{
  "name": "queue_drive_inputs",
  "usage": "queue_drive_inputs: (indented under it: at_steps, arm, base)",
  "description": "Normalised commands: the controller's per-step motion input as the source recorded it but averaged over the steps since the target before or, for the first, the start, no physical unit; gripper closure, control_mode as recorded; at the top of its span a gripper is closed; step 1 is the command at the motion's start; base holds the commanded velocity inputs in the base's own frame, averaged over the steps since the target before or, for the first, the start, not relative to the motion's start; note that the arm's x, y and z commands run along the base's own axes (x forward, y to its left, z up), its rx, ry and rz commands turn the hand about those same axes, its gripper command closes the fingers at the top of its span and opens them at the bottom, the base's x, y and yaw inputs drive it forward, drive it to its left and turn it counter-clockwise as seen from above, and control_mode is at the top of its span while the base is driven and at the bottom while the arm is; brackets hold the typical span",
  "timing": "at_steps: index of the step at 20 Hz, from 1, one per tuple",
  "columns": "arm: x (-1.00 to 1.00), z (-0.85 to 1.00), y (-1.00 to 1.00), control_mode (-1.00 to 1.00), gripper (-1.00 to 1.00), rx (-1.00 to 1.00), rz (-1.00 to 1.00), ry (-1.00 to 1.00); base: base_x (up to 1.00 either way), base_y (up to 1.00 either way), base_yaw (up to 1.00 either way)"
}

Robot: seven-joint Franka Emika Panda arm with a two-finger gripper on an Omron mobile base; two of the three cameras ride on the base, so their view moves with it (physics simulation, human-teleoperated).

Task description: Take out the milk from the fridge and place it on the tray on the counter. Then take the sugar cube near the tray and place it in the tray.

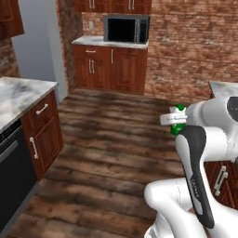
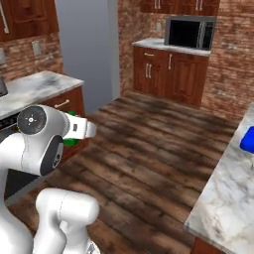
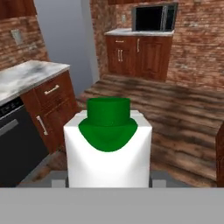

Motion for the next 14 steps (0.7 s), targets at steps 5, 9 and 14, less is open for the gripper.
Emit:
queue_drive_inputs:
  at_steps: [5, 9, 14]
  arm:
    - [0.00, 0.00, 0.00, 1.00, 1.00, 0.00, 0.00, 0.00]
    - [0.00, 0.00, 0.00, 1.00, 1.00, 0.00, 0.00, 0.00]
    - [0.00, 0.00, 0.00, 1.00, 1.00, 0.00, 0.00, 0.00]
  base:
    - [0.58, 0.90, -0.65]
    - [0.59, 0.94, -0.62]
    - [0.64, 0.94, -0.60]
